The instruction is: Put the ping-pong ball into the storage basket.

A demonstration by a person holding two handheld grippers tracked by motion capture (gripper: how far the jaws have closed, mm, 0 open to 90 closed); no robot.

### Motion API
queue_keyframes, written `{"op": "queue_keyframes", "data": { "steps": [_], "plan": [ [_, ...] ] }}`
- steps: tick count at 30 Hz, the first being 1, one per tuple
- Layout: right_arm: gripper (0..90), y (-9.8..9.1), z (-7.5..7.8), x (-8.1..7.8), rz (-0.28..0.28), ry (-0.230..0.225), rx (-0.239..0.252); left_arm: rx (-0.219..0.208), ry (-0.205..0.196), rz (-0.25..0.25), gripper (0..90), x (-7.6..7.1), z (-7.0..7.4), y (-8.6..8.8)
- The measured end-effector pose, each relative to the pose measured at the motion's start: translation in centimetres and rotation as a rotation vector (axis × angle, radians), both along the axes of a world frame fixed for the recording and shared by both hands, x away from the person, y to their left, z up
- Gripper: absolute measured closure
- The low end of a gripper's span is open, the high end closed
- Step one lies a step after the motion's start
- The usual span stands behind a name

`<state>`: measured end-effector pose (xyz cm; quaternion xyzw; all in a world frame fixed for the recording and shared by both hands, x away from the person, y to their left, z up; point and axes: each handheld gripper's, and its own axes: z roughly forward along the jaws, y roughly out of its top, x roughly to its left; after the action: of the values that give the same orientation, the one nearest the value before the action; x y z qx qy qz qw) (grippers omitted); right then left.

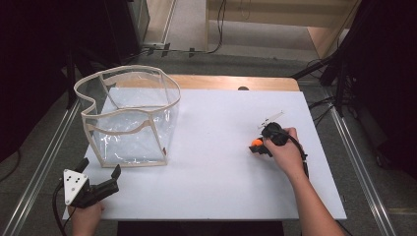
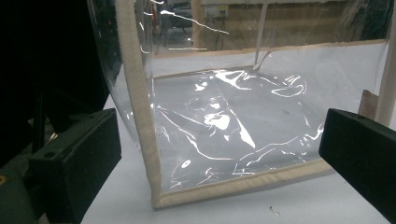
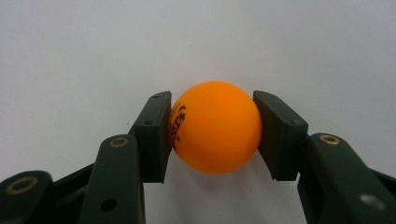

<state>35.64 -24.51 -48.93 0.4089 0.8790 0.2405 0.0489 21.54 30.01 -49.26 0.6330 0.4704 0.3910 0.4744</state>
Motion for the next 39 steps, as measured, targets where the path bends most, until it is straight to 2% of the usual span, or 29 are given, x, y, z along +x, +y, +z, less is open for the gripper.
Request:
{"op": "queue_keyframes", "data": {
  "steps": [9, 24, 39],
  "plan": [
    [47.6, 0.6, 0.6, 0.3, 0.01, -0.001, 0.019, 0.002, 0.001, -0.001, 0.0, 0.0, 0.0, 0.0],
    [47.6, 2.6, 2.0, 0.9, 0.063, 0.006, 0.046, -0.001, 0.001, -0.003, 0.0, 0.0, 0.0, 0.0],
    [47.6, 4.6, 2.6, 1.6, 0.119, 0.012, 0.064, -0.002, 0.002, -0.005, 0.0, 0.0, 0.0, 0.0]
  ]
}}
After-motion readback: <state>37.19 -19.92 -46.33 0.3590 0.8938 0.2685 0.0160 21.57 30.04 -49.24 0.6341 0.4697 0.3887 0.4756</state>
